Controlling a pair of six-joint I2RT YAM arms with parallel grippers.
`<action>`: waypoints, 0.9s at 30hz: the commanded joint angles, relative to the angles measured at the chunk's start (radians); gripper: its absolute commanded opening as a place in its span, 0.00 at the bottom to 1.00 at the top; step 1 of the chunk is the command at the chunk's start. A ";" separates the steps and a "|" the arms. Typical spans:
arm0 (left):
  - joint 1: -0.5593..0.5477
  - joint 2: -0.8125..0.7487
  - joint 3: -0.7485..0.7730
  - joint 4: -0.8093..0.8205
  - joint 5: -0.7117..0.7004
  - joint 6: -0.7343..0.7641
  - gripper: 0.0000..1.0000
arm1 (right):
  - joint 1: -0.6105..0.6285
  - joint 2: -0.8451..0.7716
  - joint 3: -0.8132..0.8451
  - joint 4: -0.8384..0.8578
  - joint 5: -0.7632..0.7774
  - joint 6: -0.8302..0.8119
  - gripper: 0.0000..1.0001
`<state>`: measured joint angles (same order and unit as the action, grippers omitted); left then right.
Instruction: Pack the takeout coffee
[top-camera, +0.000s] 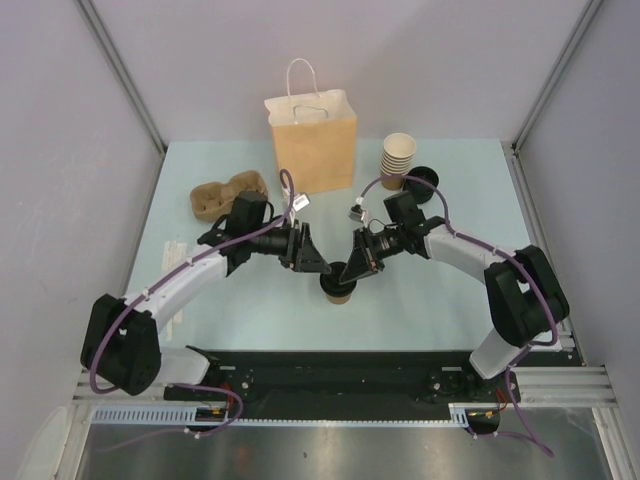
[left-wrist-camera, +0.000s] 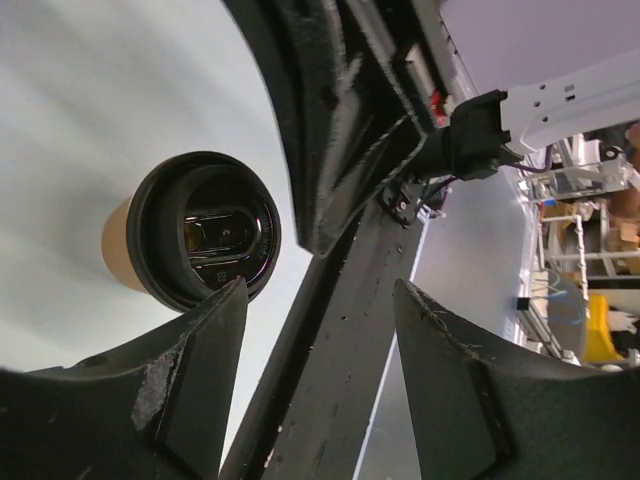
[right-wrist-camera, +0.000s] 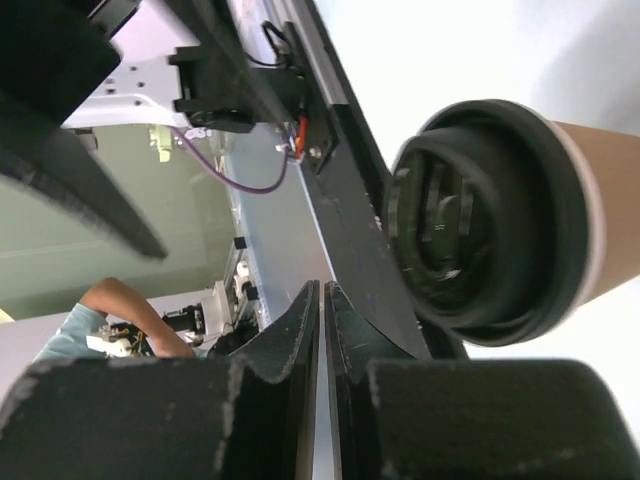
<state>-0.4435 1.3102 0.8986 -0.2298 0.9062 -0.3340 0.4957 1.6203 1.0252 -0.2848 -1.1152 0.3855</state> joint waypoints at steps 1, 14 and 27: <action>-0.009 0.030 0.002 0.101 0.062 -0.056 0.64 | -0.008 0.052 0.018 -0.022 0.011 -0.037 0.09; -0.061 0.104 -0.006 0.138 0.048 -0.083 0.61 | -0.040 0.188 0.018 -0.033 0.017 -0.030 0.09; -0.067 0.176 -0.006 0.187 0.080 -0.134 0.56 | -0.068 0.262 0.018 -0.031 0.012 -0.010 0.07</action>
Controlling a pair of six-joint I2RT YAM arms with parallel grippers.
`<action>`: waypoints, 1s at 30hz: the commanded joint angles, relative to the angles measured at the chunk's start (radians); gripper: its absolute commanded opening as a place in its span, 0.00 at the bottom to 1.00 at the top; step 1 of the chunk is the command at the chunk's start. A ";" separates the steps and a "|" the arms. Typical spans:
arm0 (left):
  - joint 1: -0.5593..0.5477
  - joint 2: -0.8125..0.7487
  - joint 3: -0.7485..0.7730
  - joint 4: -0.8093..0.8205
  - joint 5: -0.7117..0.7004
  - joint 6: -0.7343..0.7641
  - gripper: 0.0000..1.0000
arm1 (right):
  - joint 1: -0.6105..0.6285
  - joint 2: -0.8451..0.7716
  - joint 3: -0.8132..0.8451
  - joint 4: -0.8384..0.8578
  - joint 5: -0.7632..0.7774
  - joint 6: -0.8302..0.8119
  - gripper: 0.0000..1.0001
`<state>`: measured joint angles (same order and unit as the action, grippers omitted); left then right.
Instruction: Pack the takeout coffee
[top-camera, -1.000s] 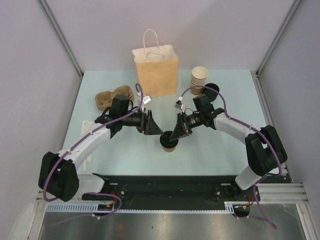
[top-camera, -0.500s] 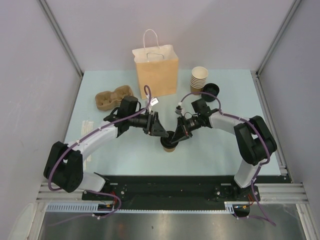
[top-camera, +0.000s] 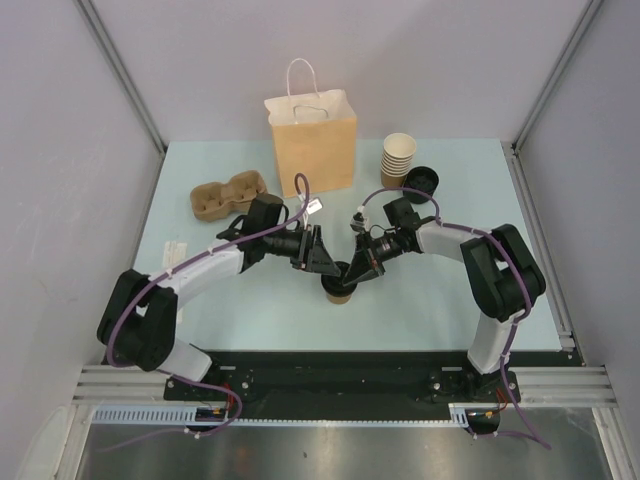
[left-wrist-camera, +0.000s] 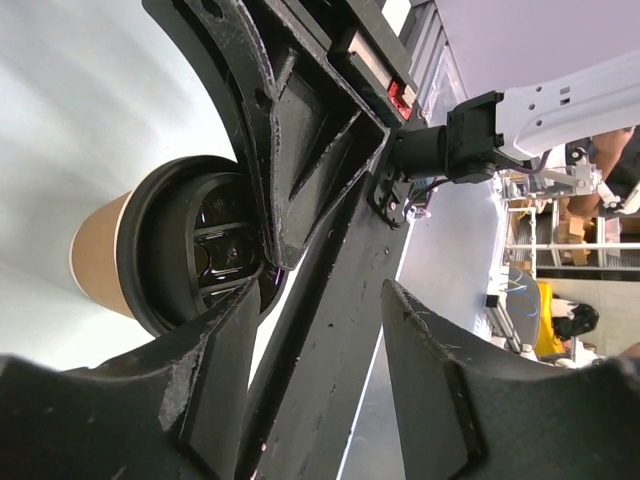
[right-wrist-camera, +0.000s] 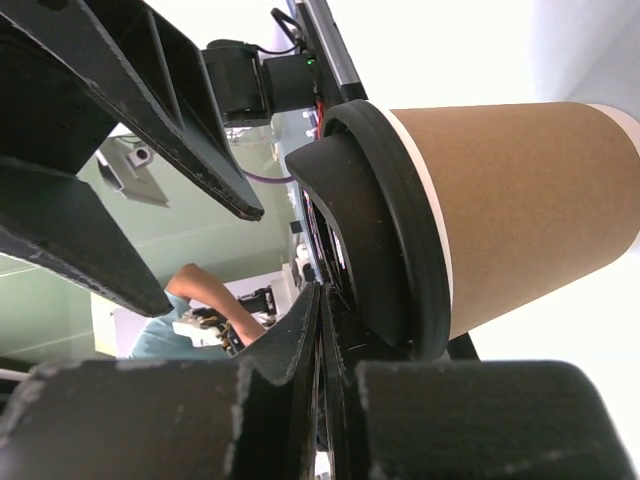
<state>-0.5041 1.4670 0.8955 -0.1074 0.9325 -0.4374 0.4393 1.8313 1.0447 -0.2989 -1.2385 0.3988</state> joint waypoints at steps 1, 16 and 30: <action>-0.008 0.026 -0.003 0.095 0.078 -0.040 0.55 | -0.011 0.052 -0.002 -0.017 0.139 -0.023 0.07; -0.020 0.151 0.002 0.115 0.054 -0.067 0.39 | 0.010 0.079 -0.002 -0.037 0.168 -0.046 0.04; 0.002 0.222 -0.032 0.092 0.025 -0.069 0.31 | 0.009 0.137 -0.002 -0.046 0.185 -0.063 0.01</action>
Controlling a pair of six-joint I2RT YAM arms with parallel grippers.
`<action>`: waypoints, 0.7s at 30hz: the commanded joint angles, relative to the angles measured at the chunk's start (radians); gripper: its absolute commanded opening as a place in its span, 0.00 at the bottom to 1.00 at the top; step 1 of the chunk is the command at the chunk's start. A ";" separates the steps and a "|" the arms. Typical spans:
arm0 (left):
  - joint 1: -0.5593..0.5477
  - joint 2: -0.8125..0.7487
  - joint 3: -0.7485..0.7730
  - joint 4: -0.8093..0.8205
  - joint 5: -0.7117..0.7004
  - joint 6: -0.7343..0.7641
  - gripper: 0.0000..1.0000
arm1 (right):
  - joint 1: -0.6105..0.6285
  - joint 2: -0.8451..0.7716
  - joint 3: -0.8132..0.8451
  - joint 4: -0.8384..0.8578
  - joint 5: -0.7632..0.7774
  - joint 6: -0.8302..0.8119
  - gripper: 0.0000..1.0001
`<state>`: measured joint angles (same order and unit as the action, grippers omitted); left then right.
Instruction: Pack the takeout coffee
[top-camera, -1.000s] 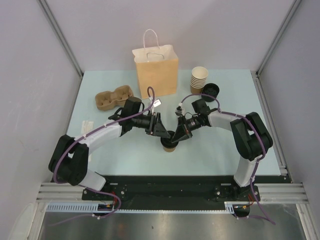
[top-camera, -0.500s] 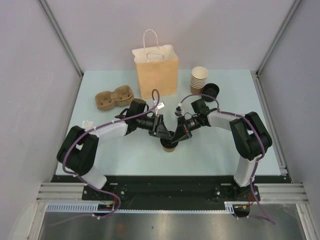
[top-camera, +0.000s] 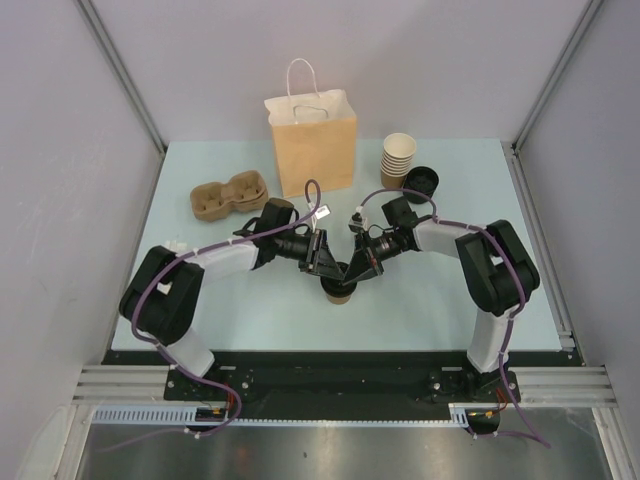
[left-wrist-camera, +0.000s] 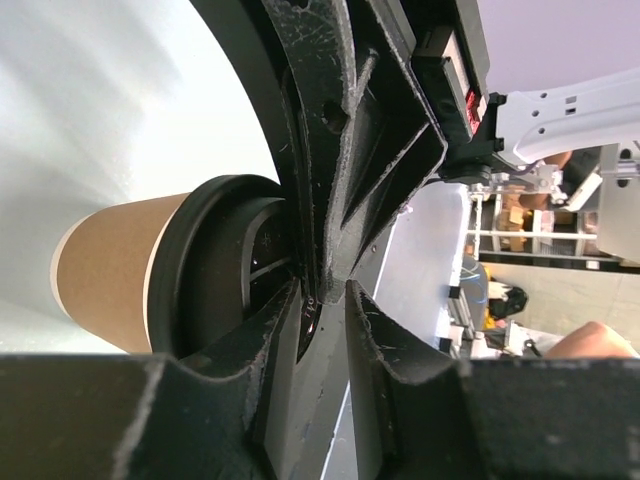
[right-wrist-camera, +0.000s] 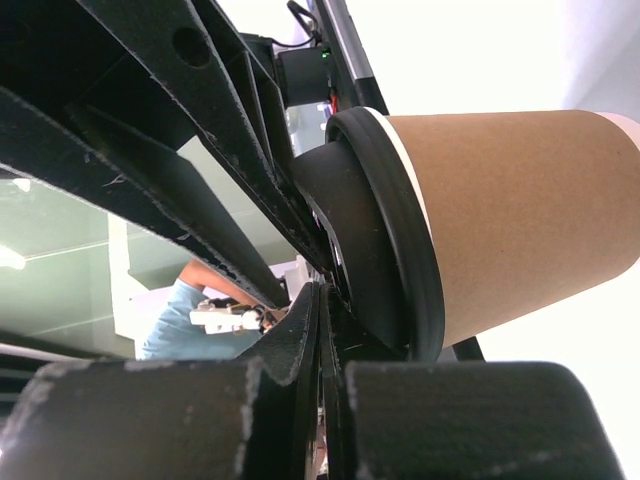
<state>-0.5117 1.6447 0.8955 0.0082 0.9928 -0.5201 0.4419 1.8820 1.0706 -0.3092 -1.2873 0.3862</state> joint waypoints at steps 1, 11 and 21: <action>0.010 0.055 -0.033 -0.021 -0.031 0.009 0.30 | 0.006 0.089 -0.028 -0.042 0.235 -0.052 0.01; 0.021 0.105 -0.061 0.027 -0.013 -0.024 0.26 | 0.008 0.111 -0.028 -0.060 0.272 -0.073 0.00; 0.039 0.196 -0.073 0.067 -0.005 -0.067 0.23 | 0.006 0.112 -0.028 -0.067 0.296 -0.078 0.00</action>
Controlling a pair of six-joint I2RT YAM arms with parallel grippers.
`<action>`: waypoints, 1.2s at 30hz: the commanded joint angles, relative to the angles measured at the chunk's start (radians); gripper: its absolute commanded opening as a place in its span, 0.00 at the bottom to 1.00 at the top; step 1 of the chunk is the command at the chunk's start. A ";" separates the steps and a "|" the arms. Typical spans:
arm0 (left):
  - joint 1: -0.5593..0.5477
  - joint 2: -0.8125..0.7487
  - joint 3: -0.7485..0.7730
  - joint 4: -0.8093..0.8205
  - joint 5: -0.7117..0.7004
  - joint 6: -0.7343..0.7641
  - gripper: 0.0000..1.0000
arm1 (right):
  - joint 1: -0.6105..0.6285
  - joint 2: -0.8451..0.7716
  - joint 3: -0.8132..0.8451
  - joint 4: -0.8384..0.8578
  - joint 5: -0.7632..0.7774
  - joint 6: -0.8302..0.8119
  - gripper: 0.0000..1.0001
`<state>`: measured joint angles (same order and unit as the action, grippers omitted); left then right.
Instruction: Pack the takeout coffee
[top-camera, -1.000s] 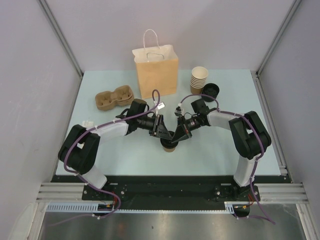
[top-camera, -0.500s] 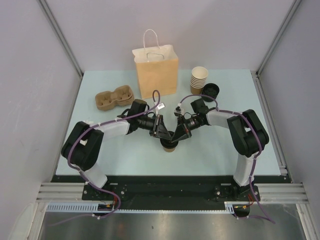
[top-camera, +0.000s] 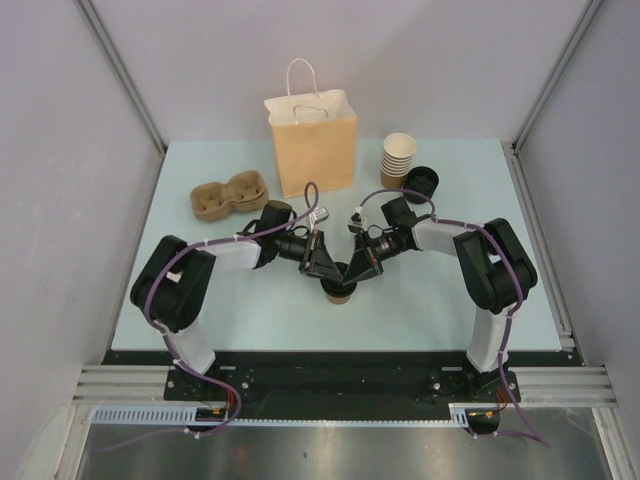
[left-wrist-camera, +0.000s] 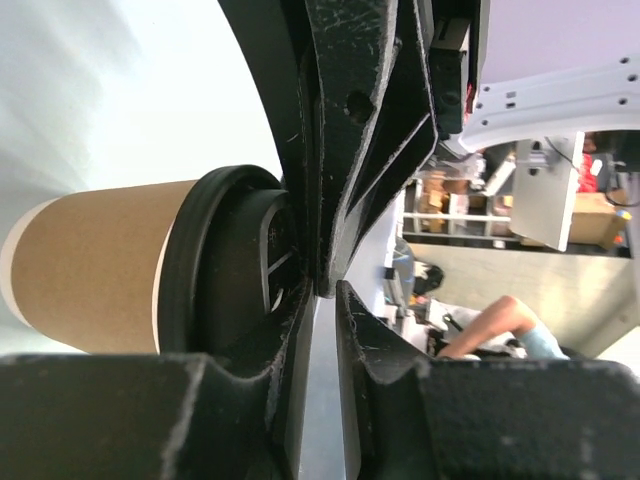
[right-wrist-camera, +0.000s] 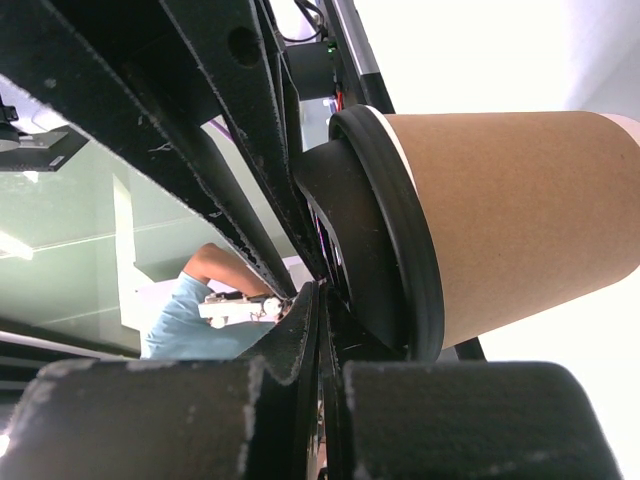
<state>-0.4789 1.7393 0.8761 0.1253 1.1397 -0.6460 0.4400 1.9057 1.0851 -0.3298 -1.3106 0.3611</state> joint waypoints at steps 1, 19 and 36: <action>0.008 0.109 -0.054 -0.050 -0.155 0.057 0.23 | 0.009 0.089 -0.042 -0.046 0.320 -0.054 0.00; -0.016 -0.083 -0.008 -0.036 -0.074 0.055 0.28 | 0.046 -0.026 -0.024 -0.012 0.235 -0.045 0.02; 0.000 -0.179 0.089 -0.055 -0.063 0.063 0.34 | 0.042 -0.178 0.019 0.103 0.091 0.096 0.12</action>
<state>-0.4843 1.5833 0.8948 0.0402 1.0794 -0.6018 0.4797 1.7630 1.0847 -0.2813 -1.2194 0.4145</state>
